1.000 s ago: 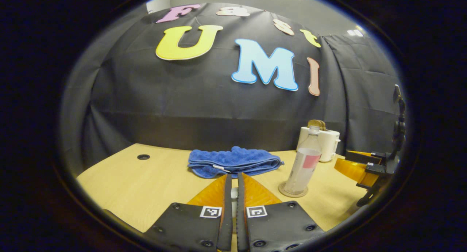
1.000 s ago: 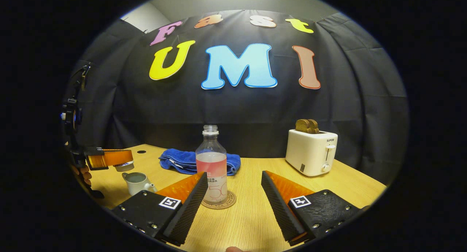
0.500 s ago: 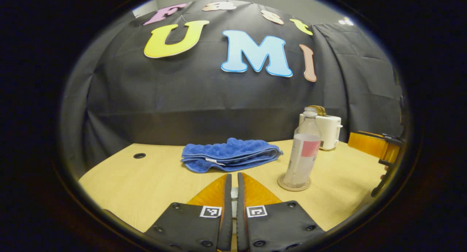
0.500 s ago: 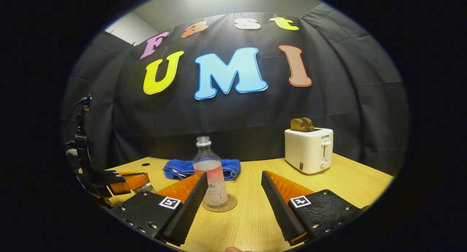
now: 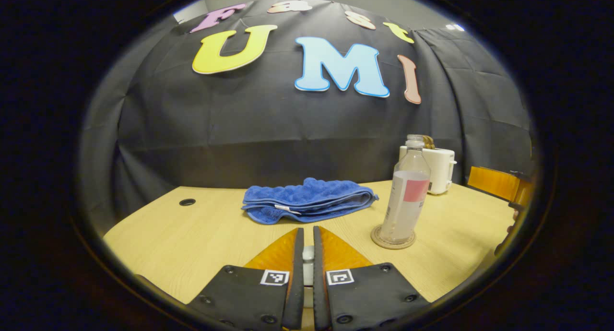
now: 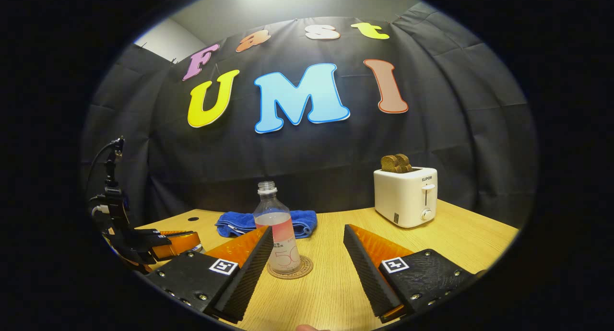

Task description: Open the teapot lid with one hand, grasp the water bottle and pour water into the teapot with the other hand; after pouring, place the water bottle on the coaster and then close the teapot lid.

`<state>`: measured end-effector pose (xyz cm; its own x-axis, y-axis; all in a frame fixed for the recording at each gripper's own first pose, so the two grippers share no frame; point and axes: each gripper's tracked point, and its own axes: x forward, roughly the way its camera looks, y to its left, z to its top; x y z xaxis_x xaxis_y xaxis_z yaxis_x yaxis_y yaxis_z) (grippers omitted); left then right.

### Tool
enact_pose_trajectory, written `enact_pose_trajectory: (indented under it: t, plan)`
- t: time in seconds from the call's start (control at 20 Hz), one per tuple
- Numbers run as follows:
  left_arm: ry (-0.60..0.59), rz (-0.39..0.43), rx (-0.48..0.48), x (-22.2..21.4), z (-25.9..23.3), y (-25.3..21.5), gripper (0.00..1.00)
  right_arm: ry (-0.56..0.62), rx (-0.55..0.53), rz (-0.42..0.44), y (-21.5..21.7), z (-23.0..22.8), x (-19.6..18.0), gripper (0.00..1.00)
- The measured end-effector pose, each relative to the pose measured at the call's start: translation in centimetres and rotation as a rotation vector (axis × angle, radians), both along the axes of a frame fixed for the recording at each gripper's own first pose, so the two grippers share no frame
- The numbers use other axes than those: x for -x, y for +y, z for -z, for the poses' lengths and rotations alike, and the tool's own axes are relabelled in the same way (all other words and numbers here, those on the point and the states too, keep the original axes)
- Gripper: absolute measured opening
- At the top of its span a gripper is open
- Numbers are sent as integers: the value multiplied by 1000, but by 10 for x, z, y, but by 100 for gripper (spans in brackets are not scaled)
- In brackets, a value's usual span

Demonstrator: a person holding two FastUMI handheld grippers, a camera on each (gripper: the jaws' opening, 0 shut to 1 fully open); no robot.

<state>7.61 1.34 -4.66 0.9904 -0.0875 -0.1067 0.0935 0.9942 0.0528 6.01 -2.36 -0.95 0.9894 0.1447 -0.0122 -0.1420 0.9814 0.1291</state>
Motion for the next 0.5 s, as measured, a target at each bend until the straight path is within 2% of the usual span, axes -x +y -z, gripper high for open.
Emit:
enact_pose_trajectory:
  t: [0.25,0.4,0.5]
  plan:
    - [13,6,31,4,1,0,23,-3,10,-9,5,-1,1,93]
    - [-2,-15,30,15,-7,3,21,-13,15,-17,11,-4,4,93]
    - [-25,-22,33,29,-15,2,17,-15,19,-20,18,-1,10,93]
